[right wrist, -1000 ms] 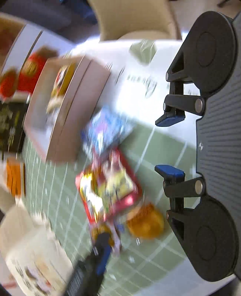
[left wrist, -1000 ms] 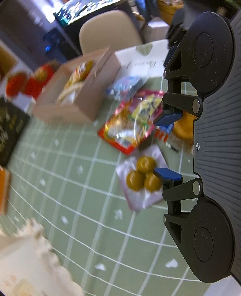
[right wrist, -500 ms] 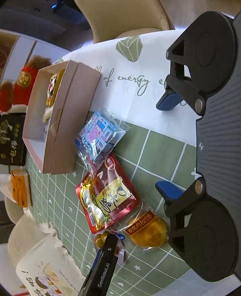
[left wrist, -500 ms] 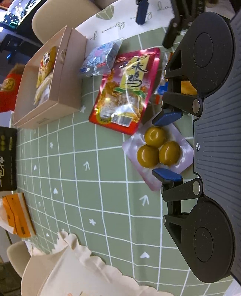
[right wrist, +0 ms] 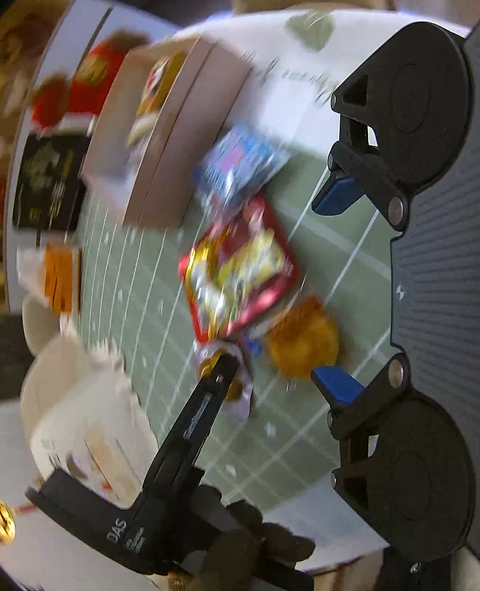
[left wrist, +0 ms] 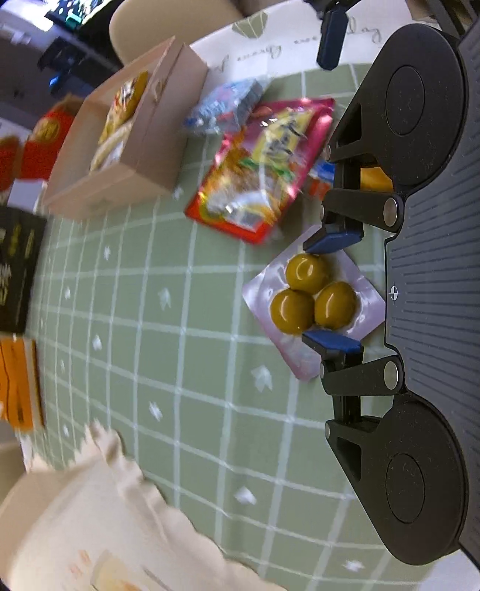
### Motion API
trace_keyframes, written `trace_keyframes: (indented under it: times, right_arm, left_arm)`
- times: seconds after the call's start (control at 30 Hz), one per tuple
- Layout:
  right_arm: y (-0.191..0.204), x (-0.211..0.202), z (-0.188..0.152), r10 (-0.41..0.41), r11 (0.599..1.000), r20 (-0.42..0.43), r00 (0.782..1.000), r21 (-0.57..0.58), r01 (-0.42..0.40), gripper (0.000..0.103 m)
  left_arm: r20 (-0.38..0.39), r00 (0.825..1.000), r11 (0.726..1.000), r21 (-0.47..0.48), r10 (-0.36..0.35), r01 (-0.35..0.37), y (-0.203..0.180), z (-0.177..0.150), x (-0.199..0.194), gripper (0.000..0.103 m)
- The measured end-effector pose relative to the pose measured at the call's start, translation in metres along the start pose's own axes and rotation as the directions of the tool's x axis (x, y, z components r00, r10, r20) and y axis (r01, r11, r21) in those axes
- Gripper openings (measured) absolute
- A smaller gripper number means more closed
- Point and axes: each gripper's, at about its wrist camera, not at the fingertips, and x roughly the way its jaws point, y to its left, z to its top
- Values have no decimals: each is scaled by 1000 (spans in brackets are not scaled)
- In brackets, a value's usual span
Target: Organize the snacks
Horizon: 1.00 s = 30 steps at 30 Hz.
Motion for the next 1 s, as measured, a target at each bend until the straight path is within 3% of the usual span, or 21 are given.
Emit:
trace_keyframes:
  times: [0.17,0.3,0.4,0.53,0.63,0.77,0.87,0.9,1.0]
  right_arm:
    - [24,38,15,-31,998,-39,999,-57,28,88]
    - [24,38,16,-37,996,-52,998,-85,32,60]
    - [16,26,7,-72,993,-70,995,-103,64,59]
    - [-6,10,-8,-96,995,-104,990,-28,93,59]
    - [-18,3,-17,-79,996,-116,990,29,83,62]
    - [-13,7,-24,-110,994,-114,987,1,110,72]
    - [-6,10,-24,-129,991,-95,987,-41,125,78]
    - [-5,12,-24,-129,991,-90,987,-46,125,79]
    - [-7,12,-23,-121,992,-90,989,-48,117,79]
  left_arm:
    - [-15,1000,998,-62,-7,6,18,-11,-10,51]
    - [-9,1000,999,-51,-5,4,16,-11,-10,53]
    - [-7,1000,1000,-13,-10,10,10,-11,-8,67]
    - [-22,1000,1000,16,-22,22,0,-10,-3,87]
    - [-24,999,999,29,-24,25,-4,-10,1,93]
    - [-18,1000,999,31,-22,22,-5,-11,0,91]
    - [-7,1000,999,48,2,-1,-5,-11,-2,80]
    - [-1,1000,999,50,15,-15,-4,-11,-3,70]
    - [12,1000,1000,17,1,-1,4,-11,-6,68]
